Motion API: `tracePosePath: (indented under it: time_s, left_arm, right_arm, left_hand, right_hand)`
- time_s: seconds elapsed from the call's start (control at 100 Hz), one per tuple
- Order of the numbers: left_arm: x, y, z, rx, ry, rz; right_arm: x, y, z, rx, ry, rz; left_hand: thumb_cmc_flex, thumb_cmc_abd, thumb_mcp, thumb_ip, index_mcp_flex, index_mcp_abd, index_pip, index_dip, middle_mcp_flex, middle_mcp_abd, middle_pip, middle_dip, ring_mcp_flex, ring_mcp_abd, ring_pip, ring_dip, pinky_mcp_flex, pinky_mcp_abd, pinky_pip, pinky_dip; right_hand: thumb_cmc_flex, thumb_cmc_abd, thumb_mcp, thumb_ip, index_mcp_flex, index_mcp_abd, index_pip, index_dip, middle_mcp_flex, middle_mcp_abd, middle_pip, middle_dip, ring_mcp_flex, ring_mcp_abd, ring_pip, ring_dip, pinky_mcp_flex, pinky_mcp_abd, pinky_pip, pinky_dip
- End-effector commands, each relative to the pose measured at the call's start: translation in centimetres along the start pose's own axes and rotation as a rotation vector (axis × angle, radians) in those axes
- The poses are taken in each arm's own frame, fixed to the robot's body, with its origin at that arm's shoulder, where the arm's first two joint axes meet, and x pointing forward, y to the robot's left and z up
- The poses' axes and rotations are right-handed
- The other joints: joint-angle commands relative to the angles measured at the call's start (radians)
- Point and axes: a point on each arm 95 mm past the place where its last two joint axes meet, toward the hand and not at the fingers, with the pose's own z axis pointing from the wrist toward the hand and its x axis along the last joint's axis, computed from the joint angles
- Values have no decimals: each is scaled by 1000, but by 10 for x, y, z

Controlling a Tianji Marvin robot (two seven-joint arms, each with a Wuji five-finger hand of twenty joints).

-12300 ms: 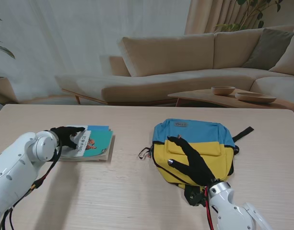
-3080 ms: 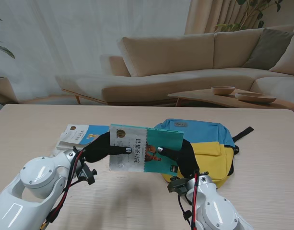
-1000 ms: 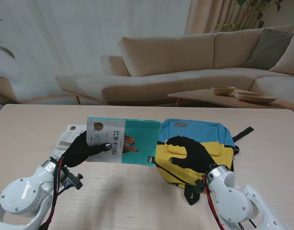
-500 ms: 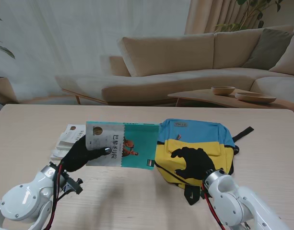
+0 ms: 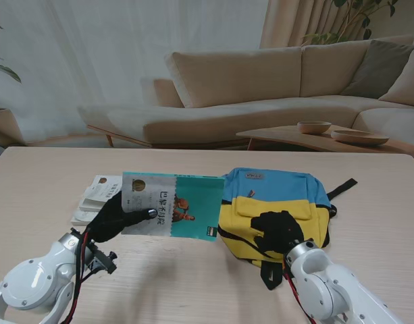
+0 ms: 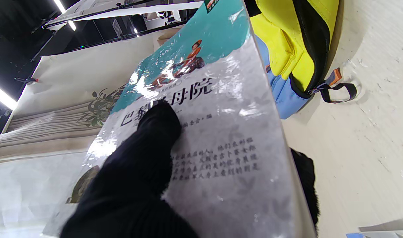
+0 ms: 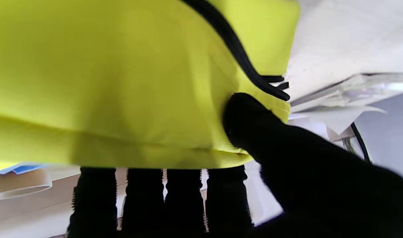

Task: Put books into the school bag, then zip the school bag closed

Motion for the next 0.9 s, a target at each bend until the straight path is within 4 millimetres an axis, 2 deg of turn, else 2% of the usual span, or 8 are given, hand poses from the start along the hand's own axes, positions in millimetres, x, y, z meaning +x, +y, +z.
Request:
tracePosePath:
  time_s: [0.0,0.07,0.19,0.33,0.61,0.77,0.89]
  left_arm:
    - [3,3,1,-18,7,-3]
    - [3,3,1,-16,5,2]
    - [3,3,0,-15,-1,7]
    - [3,3,-1,-11,-12,17]
    - [4,7,-5,-30,-92,33]
    - [0,10,-2,-44,-196,24]
    - [-2,12,1,-53,-260,1]
  right_arm:
    - [8,1,1,14,14,29]
    - [12,9,4,-7,19,77]
    - [22,26,9,-48,20,141]
    - [34,49,17,-90,21,183]
    - [55,84,34,-158,16,223]
    - [65,89,41,-178,11,222]
    - [71,89,45,-202,4,230]
  left_hand:
    - [153,195,143,55,188,-186,344,209,56,-99,193,75,56,16,120,44,14,25,60,28]
    - [153,196,142,55,190,-187,344,209,56,-100,193,74,55,17,120,44,14,25,60,28]
    - [153,196,143,55,190,-187,344,210,58,-99,193,74,56,19,120,45,13,27,60,29]
    - [153,194,144,56,190,-187,343,210,59,-93,192,74,58,24,125,47,18,29,65,32]
    - [153,195,145,58,186,-182,336,207,63,-87,192,73,67,26,135,49,31,32,74,40]
    - [153,197,145,63,177,-178,331,201,63,-82,193,69,79,24,146,50,49,33,85,43]
    - [153,198,146,64,170,-175,332,196,63,-79,195,67,83,24,152,50,57,33,91,45]
  right_hand:
    - [27,34,13,-22,66,-90,102,67,82,25,-6,-10,68,18,35,13,39,27,49,25]
    - [32,36,10,-20,73,-91,107,134,153,41,29,17,143,37,89,27,98,53,103,44]
    - [41,53,-3,-21,68,-68,104,229,195,68,122,79,207,69,222,66,171,73,207,87]
    - [52,69,-14,-23,56,-37,104,273,205,97,186,117,243,89,320,95,212,81,283,124]
    - [57,65,-15,-27,58,-4,93,270,236,126,228,123,287,120,403,114,265,85,359,160]
    - [57,70,-24,-31,53,-2,85,252,239,130,235,121,299,132,430,117,291,76,403,180]
    - [62,82,-40,-36,52,-9,85,238,240,132,258,132,314,146,481,128,341,53,498,218]
